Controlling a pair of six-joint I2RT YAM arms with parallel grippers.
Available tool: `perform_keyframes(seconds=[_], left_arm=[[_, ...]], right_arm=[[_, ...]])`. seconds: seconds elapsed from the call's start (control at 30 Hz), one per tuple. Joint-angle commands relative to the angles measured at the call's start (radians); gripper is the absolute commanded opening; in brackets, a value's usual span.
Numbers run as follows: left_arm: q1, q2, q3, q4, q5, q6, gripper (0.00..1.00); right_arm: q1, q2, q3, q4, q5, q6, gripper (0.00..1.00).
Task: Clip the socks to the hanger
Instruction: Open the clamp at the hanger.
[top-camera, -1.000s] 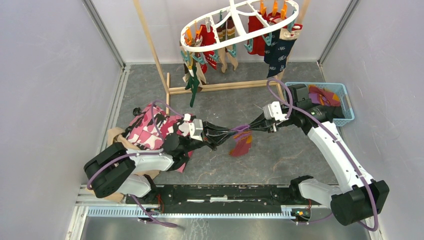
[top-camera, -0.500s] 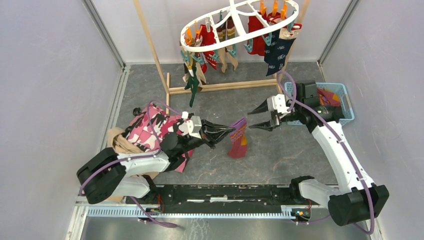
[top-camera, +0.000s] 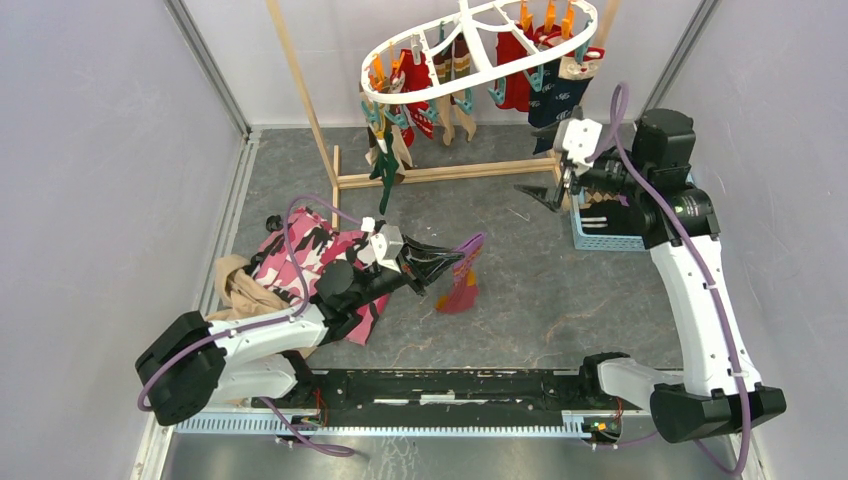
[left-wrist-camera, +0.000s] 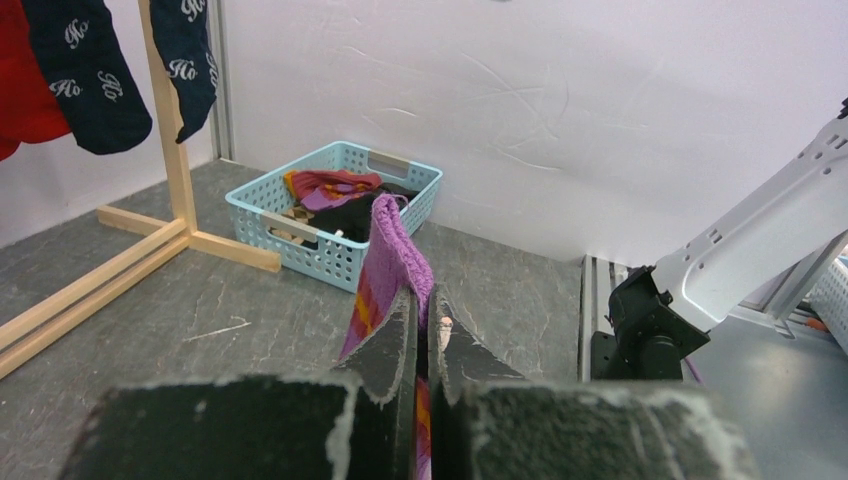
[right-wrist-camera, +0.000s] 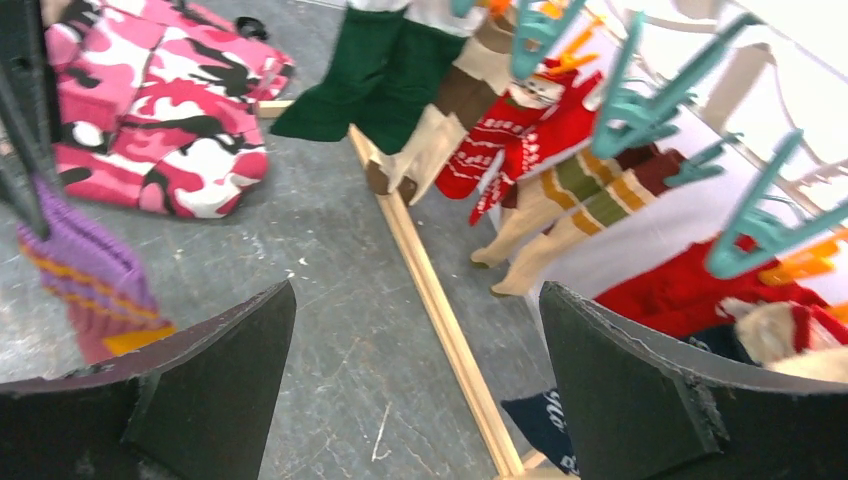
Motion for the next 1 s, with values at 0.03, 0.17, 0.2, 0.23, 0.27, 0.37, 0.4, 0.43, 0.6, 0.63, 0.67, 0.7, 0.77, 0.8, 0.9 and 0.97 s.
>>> perform_keyframes(seconds=[0.03,0.17,0.2,0.23,0.27,0.37,0.4,0.43,0.6,0.63,0.67,0.7,0.77,0.8,0.9,0.97], left_arm=[[0.003,-0.041,0.034,-0.027,-0.001,0.053,0.02],[0.003,-0.067,0.022,-0.037,-0.001,0.063,0.02],[0.003,-0.075,0.018,-0.039,-0.001,0.066,0.02],[0.003,-0.081,0.015,-0.043,-0.004,0.068,0.02],[0.003,-0.087,0.013,-0.044,-0.005,0.072,0.02],[0.003,-0.094,0.014,-0.050,-0.008,0.080,0.02],[0.003,-0.093,0.015,-0.050,-0.009,0.080,0.02],[0.003,-0.092,0.017,-0.049,-0.008,0.080,0.02],[0.003,-0.086,0.019,-0.043,-0.005,0.072,0.02],[0.003,-0.086,0.018,-0.043,-0.005,0.071,0.02],[0.003,-0.086,0.016,-0.042,-0.006,0.070,0.02],[0.003,-0.087,0.016,-0.042,-0.007,0.067,0.02],[0.003,-0.089,0.015,-0.042,-0.008,0.065,0.02],[0.003,-0.088,0.016,-0.042,-0.008,0.064,0.02],[0.003,-0.082,0.020,-0.042,-0.007,0.062,0.02],[0.003,-0.077,0.023,-0.040,-0.006,0.061,0.02]], right_arm=[[-0.004,0.032,0.083,0.132,0.156,0.240,0.98],[-0.003,0.041,0.115,0.219,0.256,0.356,0.98],[-0.003,0.047,0.130,0.236,0.290,0.378,0.98],[-0.004,0.054,0.146,0.253,0.318,0.399,0.97],[-0.003,0.062,0.163,0.263,0.352,0.412,0.95],[-0.003,0.091,0.210,0.310,0.449,0.486,0.89],[-0.002,0.103,0.220,0.325,0.476,0.509,0.85],[0.000,0.112,0.228,0.335,0.503,0.534,0.83],[0.060,0.155,0.251,0.349,0.598,0.553,0.79],[0.082,0.161,0.252,0.349,0.622,0.545,0.78],[0.097,0.165,0.255,0.347,0.648,0.538,0.77],[0.114,0.170,0.260,0.344,0.686,0.533,0.77],[0.132,0.182,0.271,0.341,0.733,0.531,0.76],[0.138,0.186,0.272,0.342,0.745,0.529,0.76],[0.165,0.198,0.270,0.351,0.805,0.519,0.73],[0.171,0.203,0.269,0.358,0.822,0.520,0.72]])
